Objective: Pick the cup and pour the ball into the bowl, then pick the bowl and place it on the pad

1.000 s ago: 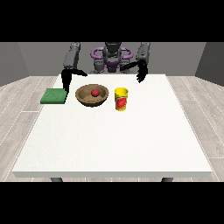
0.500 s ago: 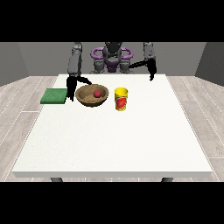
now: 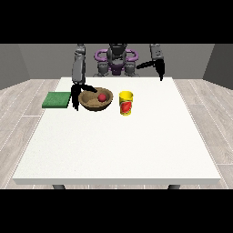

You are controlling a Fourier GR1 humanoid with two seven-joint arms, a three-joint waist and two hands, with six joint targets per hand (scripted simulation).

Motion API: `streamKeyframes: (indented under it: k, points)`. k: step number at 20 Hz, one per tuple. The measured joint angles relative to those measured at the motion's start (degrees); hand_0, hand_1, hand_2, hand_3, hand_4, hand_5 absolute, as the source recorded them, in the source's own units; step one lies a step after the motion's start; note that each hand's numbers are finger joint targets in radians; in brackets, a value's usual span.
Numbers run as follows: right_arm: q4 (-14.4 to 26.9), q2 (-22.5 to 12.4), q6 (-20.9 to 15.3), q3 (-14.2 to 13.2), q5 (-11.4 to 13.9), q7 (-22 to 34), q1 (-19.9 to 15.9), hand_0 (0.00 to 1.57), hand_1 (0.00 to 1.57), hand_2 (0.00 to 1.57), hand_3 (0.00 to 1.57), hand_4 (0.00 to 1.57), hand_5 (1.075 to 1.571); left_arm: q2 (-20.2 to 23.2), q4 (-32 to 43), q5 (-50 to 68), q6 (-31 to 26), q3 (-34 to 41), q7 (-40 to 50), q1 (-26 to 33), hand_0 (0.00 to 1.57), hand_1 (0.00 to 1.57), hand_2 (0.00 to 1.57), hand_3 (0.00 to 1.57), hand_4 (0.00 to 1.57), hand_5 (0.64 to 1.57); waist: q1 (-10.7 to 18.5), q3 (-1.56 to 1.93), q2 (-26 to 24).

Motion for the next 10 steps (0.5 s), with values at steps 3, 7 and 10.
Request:
streamKeyframes:
  k: [3, 7, 10]
  points:
    - [1.98, 0.63, -0.56, -0.10, -0.43, -0.90, -1.51, 0.00, 0.00, 0.00, 0.00, 0.46, 1.547, 1.09, -0.73, 0.81, -1.52, 1.09, 0.47, -0.48, 0.00, 0.00, 0.00, 0.00, 0.00, 1.566, 0.04, -0.08, 0.71]
    - [3.27, -1.33, -4.75, -1.86, -0.48, -0.98, -0.40, 1.57, 1.57, 1.57, 1.09, 0.85, 1.505, 1.38, -3.23, 0.99, -2.15, 0.80, 0.18, -0.65, 0.00, 0.00, 0.00, 0.00, 0.47, 1.564, 1.67, -1.29, 1.23]
    - [2.85, -3.47, -11.49, 0.23, 4.03, -1.72, 0.72, 1.57, 1.57, 1.57, 1.51, 0.94, 1.549, 1.36, -3.85, 1.15, -2.90, 0.33, 0.04, -1.67, 0.00, 0.00, 0.00, 0.00, 0.60, 1.544, 3.53, -2.11, 2.18]
